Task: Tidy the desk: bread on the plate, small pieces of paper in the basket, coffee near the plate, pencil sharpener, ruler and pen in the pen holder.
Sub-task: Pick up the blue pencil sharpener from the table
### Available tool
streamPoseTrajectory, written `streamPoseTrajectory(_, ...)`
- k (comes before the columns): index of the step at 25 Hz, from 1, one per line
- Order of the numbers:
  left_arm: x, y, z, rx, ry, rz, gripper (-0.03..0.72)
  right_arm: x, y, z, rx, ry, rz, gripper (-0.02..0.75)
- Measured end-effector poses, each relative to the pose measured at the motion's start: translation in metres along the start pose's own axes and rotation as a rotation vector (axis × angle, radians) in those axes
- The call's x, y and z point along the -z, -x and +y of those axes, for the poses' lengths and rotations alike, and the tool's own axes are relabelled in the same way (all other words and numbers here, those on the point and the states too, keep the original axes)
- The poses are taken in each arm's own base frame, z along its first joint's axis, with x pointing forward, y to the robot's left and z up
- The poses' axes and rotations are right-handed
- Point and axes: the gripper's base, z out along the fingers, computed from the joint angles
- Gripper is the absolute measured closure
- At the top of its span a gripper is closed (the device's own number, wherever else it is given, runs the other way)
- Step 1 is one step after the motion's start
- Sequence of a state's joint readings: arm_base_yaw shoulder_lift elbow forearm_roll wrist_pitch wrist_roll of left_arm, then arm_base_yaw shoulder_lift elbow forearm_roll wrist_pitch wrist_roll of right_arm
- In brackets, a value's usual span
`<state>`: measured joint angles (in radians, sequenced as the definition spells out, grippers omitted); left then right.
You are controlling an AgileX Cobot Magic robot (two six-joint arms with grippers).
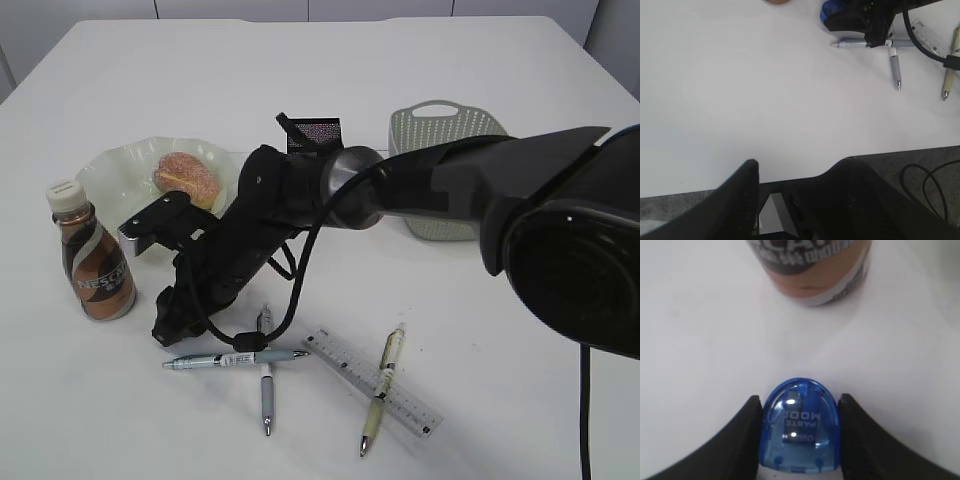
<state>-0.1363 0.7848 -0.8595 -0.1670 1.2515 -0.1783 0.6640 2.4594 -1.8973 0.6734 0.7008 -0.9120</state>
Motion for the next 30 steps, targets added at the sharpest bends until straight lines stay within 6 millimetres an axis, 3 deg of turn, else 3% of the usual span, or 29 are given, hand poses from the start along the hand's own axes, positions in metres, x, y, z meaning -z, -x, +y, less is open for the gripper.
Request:
streamPoseTrajectory(19, 0.0, 0.0, 0.0, 0.001, -0.002, 0.0, 0.265, 0.047, 0.029, -0.002, -0.148, -0.023, 0.26, 0.423)
streamPoseTrajectory(23, 0.0, 0.0, 0.0, 0.001, -0.002, 0.0, 0.265, 0.063, 0.034, -0.009, -0.267, -0.158, 0.314, 0.423)
streamPoseTrajectory(30, 0.0, 0.0, 0.0, 0.001, -0.004, 0.001, 0.265, 0.091, 0.054, -0.021, -0.345, -0.357, 0.25, 0.423)
